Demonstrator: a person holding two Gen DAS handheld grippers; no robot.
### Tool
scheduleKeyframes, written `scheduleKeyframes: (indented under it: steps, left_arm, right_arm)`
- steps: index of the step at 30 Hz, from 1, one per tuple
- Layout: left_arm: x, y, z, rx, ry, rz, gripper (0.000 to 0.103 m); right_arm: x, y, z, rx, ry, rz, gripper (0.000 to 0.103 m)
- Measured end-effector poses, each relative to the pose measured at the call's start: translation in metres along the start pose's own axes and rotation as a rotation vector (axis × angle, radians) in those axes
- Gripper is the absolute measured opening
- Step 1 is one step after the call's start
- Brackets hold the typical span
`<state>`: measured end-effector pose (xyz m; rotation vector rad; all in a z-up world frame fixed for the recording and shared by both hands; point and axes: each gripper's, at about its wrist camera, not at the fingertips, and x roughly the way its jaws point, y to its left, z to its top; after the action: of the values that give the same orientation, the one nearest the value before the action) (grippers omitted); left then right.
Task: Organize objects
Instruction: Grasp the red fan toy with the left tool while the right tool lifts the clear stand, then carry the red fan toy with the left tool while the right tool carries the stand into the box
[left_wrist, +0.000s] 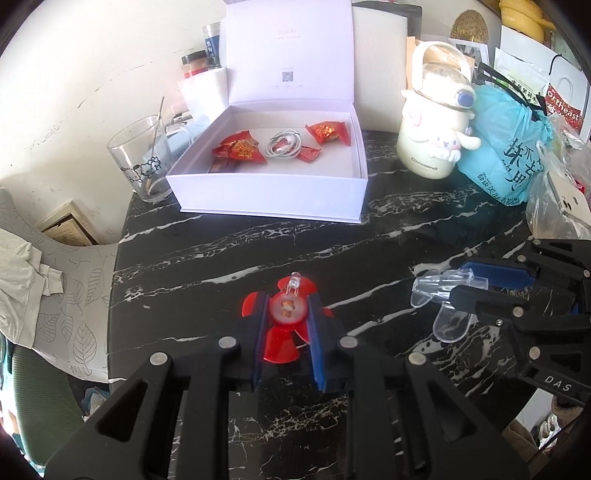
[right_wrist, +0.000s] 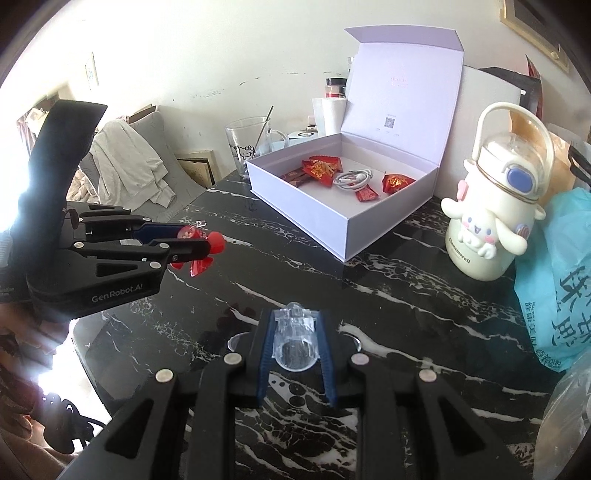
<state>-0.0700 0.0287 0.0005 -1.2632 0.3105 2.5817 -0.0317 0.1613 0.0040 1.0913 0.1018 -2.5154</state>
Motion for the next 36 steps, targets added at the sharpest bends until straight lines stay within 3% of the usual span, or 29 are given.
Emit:
scheduleKeyframes:
  steps: [20, 36]
  left_arm:
    - [-0.029, 0.019, 0.033, -0.010, -0.070, 0.079, 0.019]
    - [0.015, 0.040, 0.073, -0.002, -0.043, 0.046, 0.019]
  right_arm:
    - [-0.013, 0.003, 0.055, -0.065, -0.082, 0.003, 0.022]
    - [0.036, -0.019, 0.097, -0.059, -0.050, -0.013, 0.022]
